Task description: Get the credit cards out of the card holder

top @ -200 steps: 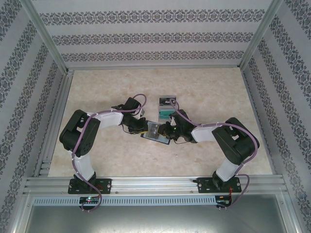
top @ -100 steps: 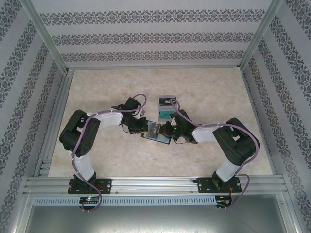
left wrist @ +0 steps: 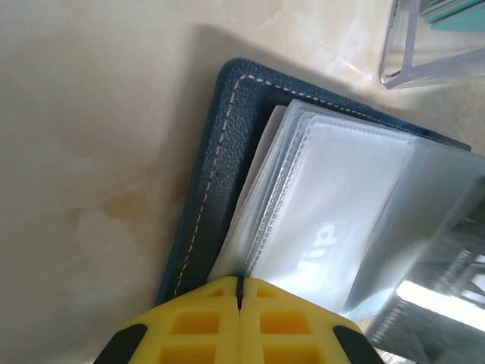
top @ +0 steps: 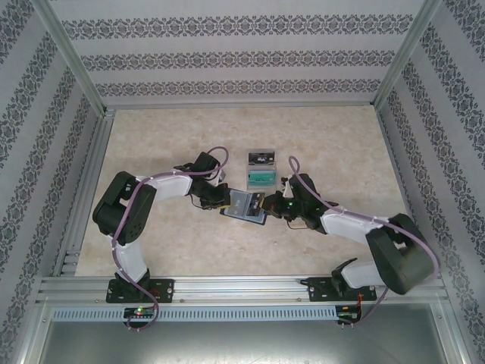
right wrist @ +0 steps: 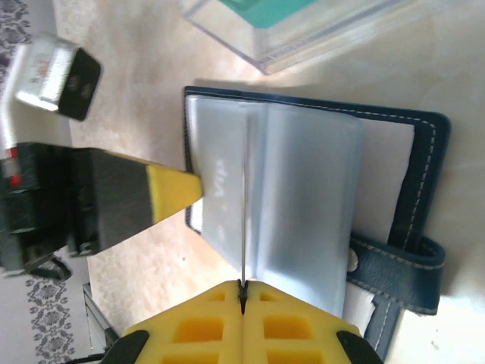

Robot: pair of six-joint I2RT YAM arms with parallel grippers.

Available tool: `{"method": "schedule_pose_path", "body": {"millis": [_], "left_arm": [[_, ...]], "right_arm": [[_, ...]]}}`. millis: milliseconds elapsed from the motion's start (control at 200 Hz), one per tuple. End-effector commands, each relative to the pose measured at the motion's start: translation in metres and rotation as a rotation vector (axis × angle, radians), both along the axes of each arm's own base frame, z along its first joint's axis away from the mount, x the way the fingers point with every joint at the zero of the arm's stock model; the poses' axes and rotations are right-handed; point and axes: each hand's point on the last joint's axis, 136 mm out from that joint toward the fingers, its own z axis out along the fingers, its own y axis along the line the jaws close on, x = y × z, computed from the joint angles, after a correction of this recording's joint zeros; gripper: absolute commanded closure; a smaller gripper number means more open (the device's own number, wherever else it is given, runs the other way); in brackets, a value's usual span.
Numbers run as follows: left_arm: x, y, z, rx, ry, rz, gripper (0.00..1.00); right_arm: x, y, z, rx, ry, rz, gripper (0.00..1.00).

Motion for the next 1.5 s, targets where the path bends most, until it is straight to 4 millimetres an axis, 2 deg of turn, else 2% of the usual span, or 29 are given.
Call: {"method": "schedule_pose_path", "body": {"millis": [0, 100, 230, 385, 500, 660, 749, 799, 839, 959, 1199, 1319, 1494], "left_arm": [[-0.010, 0.017, -0.011, 0.072, 0.054, 0.023, 0.94], [-0.007, 0.014, -0.002, 0.056, 0.032, 0.020, 0.93], [0.000, 0.009, 0.018, 0.016, -0.008, 0.028, 0.88], [0.014, 0.004, 0.051, -0.051, -0.072, 0.069, 0.72], [0.018, 0.006, 0.074, -0.080, -0.118, 0.090, 0.58], [0.021, 0.017, 0.101, -0.097, -0.179, 0.139, 0.38], [0.021, 0.028, 0.111, -0.088, -0.211, 0.172, 0.28], [0.019, 0.036, 0.115, -0.072, -0.226, 0.194, 0.14], [0.017, 0.043, 0.116, -0.056, -0.235, 0.213, 0.00], [0.011, 0.061, 0.119, -0.011, -0.264, 0.254, 0.01], [0.001, 0.089, 0.130, 0.040, -0.297, 0.319, 0.01], [-0.004, 0.098, 0.132, 0.060, -0.309, 0.337, 0.01], [-0.009, 0.104, 0.128, 0.077, -0.295, 0.351, 0.01]], "right_arm": [[-0.011, -0.009, 0.014, -0.039, -0.031, 0.042, 1.00], [-0.014, -0.018, 0.037, -0.090, -0.087, 0.060, 1.00], [-0.013, -0.037, 0.071, -0.255, -0.197, 0.114, 1.00], [0.003, -0.054, 0.107, -0.490, -0.347, 0.225, 1.00], [0.020, -0.050, 0.130, -0.593, -0.478, 0.349, 1.00], [0.048, -0.044, 0.148, -0.747, -0.642, 0.531, 1.00], [0.065, -0.042, 0.154, -0.823, -0.678, 0.611, 1.00], [0.073, -0.040, 0.158, -0.856, -0.689, 0.654, 1.00], [0.079, -0.038, 0.160, -0.879, -0.696, 0.692, 1.00], [0.095, -0.035, 0.159, -0.977, -0.714, 0.831, 1.00], [0.119, -0.031, 0.131, -1.169, -0.743, 1.051, 1.00], [0.132, -0.025, 0.117, -1.243, -0.737, 1.120, 1.00], [0.139, -0.014, 0.094, -1.304, -0.748, 1.232, 1.00]]}}
